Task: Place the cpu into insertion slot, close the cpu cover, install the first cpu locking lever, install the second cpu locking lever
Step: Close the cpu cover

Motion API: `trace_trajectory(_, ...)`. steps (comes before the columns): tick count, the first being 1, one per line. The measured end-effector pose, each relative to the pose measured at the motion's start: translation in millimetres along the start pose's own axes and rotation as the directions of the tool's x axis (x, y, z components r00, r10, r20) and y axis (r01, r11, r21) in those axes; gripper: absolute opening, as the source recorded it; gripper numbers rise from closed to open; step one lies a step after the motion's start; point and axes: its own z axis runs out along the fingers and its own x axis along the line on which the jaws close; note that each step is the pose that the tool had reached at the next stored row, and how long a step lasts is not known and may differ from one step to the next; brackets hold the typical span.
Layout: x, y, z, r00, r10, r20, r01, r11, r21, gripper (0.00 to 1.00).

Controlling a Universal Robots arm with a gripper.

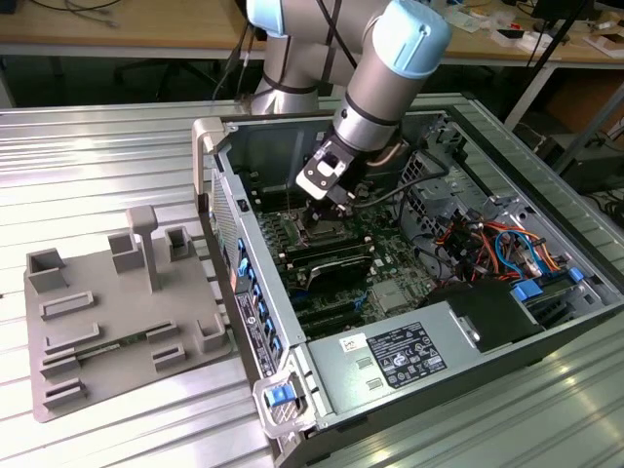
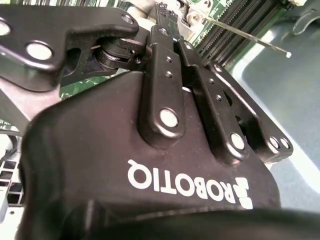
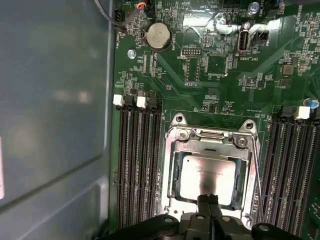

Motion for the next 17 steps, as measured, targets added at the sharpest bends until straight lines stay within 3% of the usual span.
trace_trajectory(7,-1.4,-0.2,2.9,1.0000,0.000,0.0001,0.000,1.0000,-0.0001,0.11)
trace_trajectory(11,-1.1,-0.1,-3.9,1.0000,0.000,0.0001,0.000,1.0000,0.0000,0.11)
trace_trajectory(12,-1.1,1.1,-6.5,1.0000,0.000,-0.0003,0.000,1.0000,0.0001,0.11)
trace_trajectory(14,-1.9,10.8,-9.7,1.0000,0.000,-0.0048,0.000,1.0000,0.0040,0.11)
trace_trajectory(17,-2.2,16.7,-14.6,1.0000,-0.001,-0.0096,0.001,1.0000,0.0057,0.11)
